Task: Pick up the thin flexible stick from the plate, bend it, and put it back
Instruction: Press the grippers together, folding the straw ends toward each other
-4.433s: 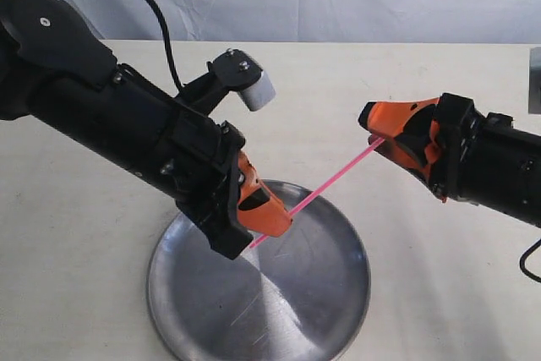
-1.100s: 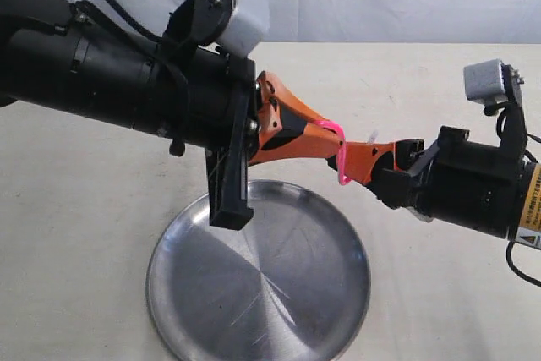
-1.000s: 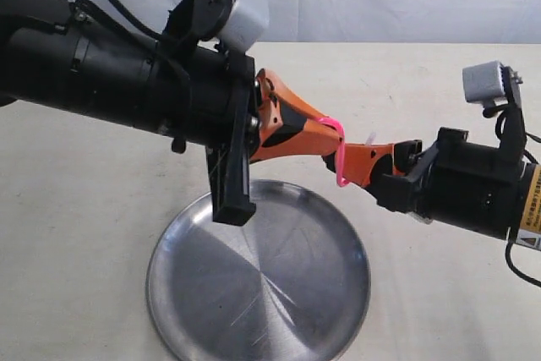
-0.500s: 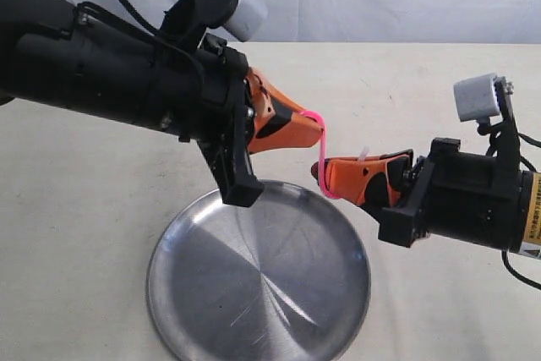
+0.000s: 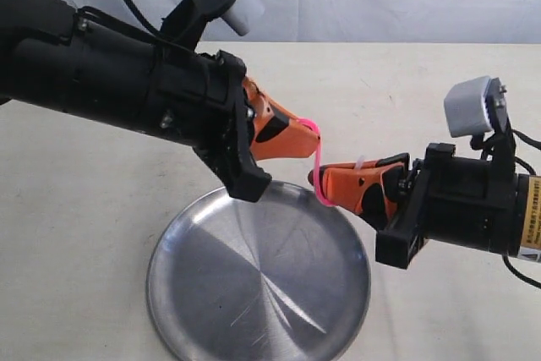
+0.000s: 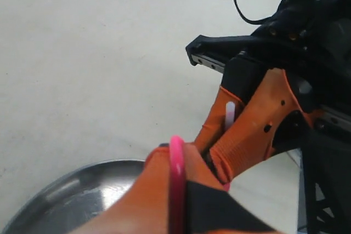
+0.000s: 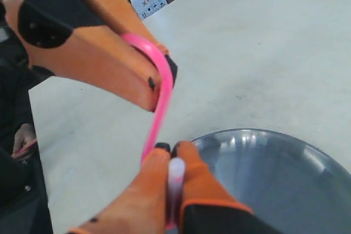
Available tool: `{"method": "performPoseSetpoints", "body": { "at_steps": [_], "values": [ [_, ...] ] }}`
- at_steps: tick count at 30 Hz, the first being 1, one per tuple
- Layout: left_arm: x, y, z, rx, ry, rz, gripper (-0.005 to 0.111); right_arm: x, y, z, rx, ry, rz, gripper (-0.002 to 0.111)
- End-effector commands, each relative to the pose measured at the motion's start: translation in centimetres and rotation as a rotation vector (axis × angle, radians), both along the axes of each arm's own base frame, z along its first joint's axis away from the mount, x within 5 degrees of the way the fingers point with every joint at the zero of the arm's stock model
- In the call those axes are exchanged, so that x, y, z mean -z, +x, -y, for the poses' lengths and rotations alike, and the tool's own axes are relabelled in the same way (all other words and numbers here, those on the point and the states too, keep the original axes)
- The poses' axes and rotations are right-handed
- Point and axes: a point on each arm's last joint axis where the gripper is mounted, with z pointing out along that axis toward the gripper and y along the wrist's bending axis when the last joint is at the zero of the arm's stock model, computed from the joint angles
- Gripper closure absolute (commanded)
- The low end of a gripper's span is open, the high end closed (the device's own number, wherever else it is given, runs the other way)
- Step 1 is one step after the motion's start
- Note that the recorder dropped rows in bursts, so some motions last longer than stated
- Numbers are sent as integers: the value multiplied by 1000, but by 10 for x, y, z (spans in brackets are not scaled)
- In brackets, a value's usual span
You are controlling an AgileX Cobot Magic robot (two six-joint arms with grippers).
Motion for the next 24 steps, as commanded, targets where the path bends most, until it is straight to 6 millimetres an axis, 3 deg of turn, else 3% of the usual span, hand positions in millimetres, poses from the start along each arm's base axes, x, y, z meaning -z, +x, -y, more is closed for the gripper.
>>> {"method": "performPoseSetpoints", "body": {
  "at_steps": [1, 12, 24],
  "values": [
    [-1, 4, 1, -87, -25, -56, 107, -9, -8, -17, -173, -50, 101, 109],
    [8, 5, -1, -124, 31, -151, 107, -5, -11, -39, -236, -305, 177, 109],
    [8, 4, -1, -144, 28, -193, 107, -4, -23, -52, -394, -432, 426, 109]
  ]
}}
